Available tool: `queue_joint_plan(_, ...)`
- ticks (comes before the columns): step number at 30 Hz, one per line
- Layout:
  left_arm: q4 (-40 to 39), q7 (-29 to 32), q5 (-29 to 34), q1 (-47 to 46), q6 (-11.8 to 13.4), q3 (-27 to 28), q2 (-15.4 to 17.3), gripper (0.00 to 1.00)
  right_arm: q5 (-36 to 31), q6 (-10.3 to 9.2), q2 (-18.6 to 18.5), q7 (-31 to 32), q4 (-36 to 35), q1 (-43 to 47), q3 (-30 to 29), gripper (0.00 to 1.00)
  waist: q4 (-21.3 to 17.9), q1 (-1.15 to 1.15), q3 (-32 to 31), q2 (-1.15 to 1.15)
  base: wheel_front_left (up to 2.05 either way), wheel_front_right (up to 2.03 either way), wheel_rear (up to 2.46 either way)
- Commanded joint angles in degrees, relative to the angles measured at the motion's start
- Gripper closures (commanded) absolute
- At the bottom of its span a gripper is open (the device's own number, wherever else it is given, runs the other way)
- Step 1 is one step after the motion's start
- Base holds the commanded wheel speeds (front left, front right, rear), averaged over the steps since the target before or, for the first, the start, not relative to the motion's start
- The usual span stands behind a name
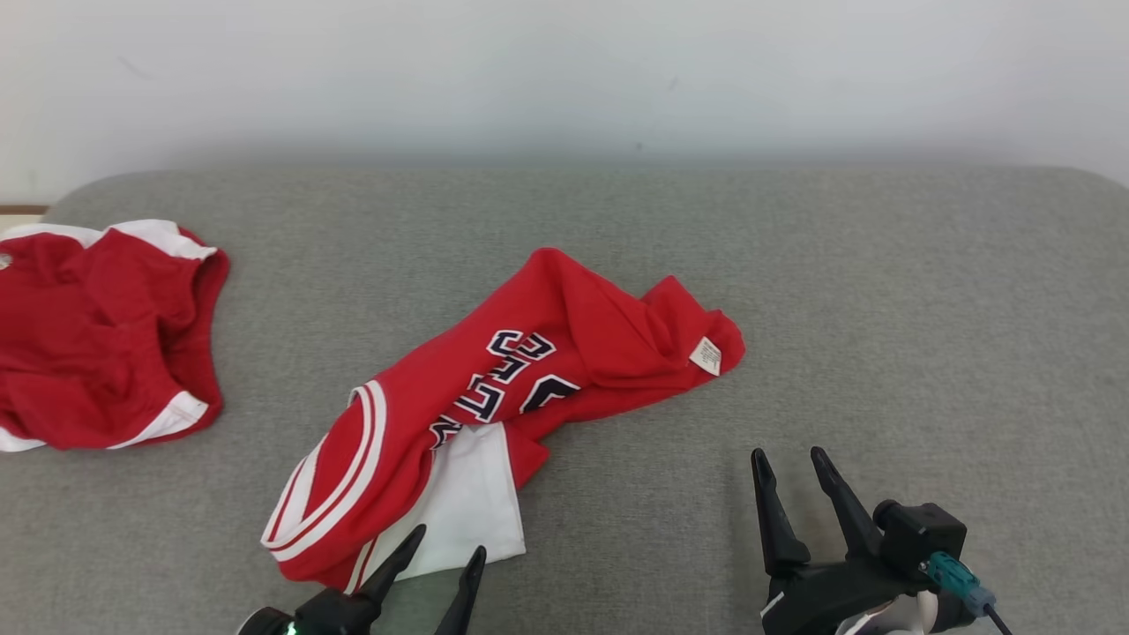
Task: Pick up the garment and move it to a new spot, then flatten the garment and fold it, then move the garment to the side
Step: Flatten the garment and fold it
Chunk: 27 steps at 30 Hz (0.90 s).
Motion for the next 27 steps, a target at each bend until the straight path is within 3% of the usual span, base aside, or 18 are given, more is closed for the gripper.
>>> queue_joint_plan(1, 2.6, -0.3, 0.9, -1.6, -1.0, -0.9, -0.7, 0.0, 0.2, 0.04, -0.1, -0.2, 0.1, -1.0, 0.0, 0.0, -1.6, 0.0, 0.7, 0.0, 0.0, 0.0, 0.0)
queue_joint_plan(16, 21.7, -0.4, 4.5, -9.8, -4.7, -5.8, -4.7, 0.0, 0.4, 0.04, -0.1, -0.6, 0.4, -2.0, -0.1, 0.0, -5.6, 0.0, 2.7, 0.0, 0.0, 0.0, 0.0)
queue_joint_plan(17, 23.1, -0.3, 4.2, -10.1, -4.9, -5.8, -5.2, 0.21, 0.4, 0.04, -0.1, -0.6, 0.4, -2.1, -0.1, 0.0, -5.6, 0.0, 2.7, 0.0, 0.0, 0.0, 0.0)
queue_joint_plan(19, 25.4, -0.2, 4.1, -10.9, -4.9, -5.6, -5.8, 0.89, 0.4, 0.04, -0.1, -0.7, 0.5, -2.2, 0.0, 0.0, -5.7, 0.0, 2.7, 0.0, 0.0, 0.0, 0.0)
queue_joint_plan(20, 25.9, -0.3, 3.9, -11.1, -4.9, -5.3, -6.1, 1.0, 0.3, 0.04, -0.1, -0.7, 0.6, -2.2, -0.1, 0.0, -5.6, 0.0, 2.6, 0.0, 0.0, 0.0, 0.0)
queue_joint_plan(27, 22.4, -0.4, 4.1, -9.6, -4.9, -1.8, -6.3, 1.0, 0.1, 0.04, -0.1, -0.9, 0.5, -1.0, -0.7, 0.0, -3.1, 0.0, 1.8, 0.0, 0.0, 0.0, 0.0)
